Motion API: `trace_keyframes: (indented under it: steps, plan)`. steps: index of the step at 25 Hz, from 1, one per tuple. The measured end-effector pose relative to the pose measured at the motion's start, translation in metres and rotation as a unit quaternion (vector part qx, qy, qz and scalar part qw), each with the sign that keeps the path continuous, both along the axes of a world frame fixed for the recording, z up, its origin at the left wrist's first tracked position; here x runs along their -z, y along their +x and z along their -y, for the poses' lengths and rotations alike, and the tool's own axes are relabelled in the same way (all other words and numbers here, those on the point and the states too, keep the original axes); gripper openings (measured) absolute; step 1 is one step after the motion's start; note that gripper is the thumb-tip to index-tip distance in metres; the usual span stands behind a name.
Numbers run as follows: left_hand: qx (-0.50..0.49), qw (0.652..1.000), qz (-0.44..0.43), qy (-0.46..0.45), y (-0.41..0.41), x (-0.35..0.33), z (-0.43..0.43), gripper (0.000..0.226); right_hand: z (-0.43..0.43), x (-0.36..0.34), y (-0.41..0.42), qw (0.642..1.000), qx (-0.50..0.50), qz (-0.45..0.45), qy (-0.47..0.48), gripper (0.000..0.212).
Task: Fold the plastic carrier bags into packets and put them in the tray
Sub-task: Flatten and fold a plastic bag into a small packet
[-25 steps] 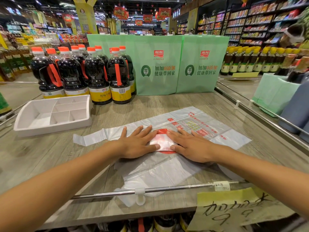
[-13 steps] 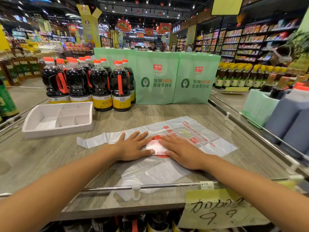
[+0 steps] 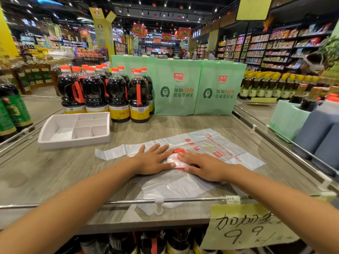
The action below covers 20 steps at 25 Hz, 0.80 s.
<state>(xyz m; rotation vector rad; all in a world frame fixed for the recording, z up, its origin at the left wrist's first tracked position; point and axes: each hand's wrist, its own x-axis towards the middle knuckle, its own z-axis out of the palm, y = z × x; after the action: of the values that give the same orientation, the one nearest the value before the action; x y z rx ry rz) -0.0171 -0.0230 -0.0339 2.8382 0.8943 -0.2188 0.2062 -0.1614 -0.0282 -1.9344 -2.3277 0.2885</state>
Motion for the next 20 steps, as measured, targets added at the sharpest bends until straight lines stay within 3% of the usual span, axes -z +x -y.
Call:
trace_keyframes:
  steps: [3, 7, 9, 14, 16, 20]
  plan:
    - [0.013, 1.0, 0.001, -0.005, -0.006, -0.002, 0.0, 0.092, -0.001, -0.007, -0.008, 0.995, 0.008, 0.067, 0.078, 0.054]
    - [0.019, 0.999, -0.021, -0.018, -0.021, -0.004, -0.012, 0.095, -0.013, -0.022, -0.014, 0.979, -0.045, 0.162, 0.114, 0.055]
    - [0.035, 0.999, -0.018, -0.02, -0.028, -0.002, -0.019, 0.095, -0.024, -0.023, -0.014, 0.966, -0.064, 0.214, 0.131, 0.045]
    - [0.058, 0.998, -0.006, -0.006, -0.045, -0.007, -0.046, 0.092, -0.078, -0.029, 0.003, 0.96, -0.06, 0.14, 0.233, 0.029]
    - [0.066, 0.998, -0.012, 0.004, -0.057, -0.01, -0.053, 0.089, -0.116, -0.031, 0.018, 0.947, -0.065, 0.116, 0.292, 0.035]
    - [0.085, 0.996, -0.004, -0.016, -0.067, -0.009, -0.056, 0.086, -0.197, -0.033, 0.028, 0.937, -0.065, 0.129, 0.318, 0.05]
